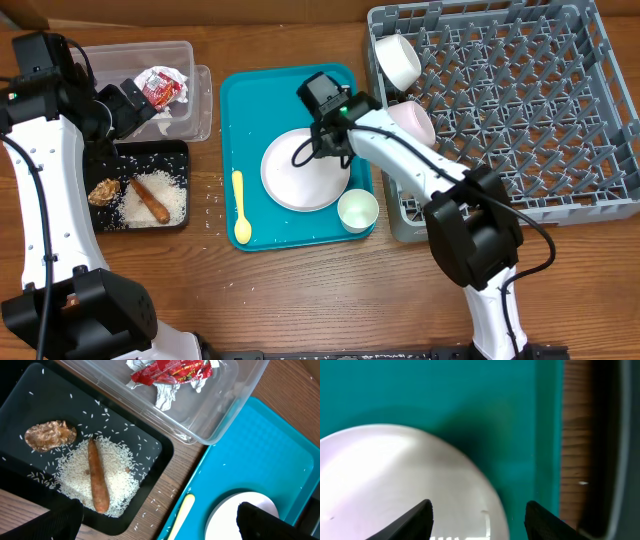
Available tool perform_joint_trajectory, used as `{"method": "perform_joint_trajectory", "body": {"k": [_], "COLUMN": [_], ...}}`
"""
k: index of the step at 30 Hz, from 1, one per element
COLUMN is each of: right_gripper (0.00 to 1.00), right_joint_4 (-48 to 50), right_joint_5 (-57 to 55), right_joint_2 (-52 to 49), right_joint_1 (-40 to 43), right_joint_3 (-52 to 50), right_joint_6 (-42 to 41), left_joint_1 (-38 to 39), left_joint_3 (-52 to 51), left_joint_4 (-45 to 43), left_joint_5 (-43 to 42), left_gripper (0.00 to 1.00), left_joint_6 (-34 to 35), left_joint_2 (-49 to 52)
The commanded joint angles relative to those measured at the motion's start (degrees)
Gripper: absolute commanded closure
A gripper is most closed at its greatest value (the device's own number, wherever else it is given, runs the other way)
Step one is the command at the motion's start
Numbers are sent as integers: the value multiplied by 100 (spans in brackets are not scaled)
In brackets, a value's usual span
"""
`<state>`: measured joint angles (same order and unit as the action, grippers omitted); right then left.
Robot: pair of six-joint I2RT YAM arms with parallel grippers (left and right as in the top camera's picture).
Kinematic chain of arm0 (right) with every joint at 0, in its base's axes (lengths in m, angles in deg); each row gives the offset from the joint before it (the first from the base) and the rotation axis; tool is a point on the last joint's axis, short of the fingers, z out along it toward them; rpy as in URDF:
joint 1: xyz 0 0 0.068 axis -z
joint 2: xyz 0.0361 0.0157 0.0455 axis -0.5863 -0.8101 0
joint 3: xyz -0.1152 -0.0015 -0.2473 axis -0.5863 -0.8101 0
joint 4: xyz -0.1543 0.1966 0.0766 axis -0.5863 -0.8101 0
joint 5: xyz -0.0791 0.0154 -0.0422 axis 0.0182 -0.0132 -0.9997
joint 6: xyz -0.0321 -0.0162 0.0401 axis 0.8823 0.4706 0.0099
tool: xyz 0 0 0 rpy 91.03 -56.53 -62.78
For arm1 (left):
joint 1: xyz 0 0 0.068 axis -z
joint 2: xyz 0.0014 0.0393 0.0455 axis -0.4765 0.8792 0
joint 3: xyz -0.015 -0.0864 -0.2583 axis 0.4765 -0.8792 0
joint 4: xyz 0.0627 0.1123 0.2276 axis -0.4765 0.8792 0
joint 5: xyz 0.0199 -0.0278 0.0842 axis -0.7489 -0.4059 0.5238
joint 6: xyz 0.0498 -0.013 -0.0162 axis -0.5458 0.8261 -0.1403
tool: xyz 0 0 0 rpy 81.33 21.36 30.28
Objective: Sort waste into correct bins and load items into the dishwasher
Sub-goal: 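Grasp the edge of the white plate with the right gripper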
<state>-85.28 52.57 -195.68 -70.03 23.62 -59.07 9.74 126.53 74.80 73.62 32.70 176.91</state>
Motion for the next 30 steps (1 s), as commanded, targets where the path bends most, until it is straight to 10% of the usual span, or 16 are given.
{"method": "perform_joint_trajectory", "body": {"k": [1, 18, 30], "right_gripper": [39, 61, 96], "right_joint_4": [-2, -83, -42], "right_joint_5": [133, 2074, 2181], "right_joint_2": [136, -385, -481], "right_joint_1": [275, 267, 262], "right_joint_3": [-42, -42, -42], "right_joint_6": [249, 942, 640], "left_joint_1": [42, 42, 42], "left_joint_3": [107, 107, 107], "left_joint_4": [-4, -4, -4], "left_joint_5": [-59, -59, -59], "left_gripper": [0, 0, 0], "left_joint_6": [-4, -4, -4], "left_joint_2": [-9, -9, -9]}}
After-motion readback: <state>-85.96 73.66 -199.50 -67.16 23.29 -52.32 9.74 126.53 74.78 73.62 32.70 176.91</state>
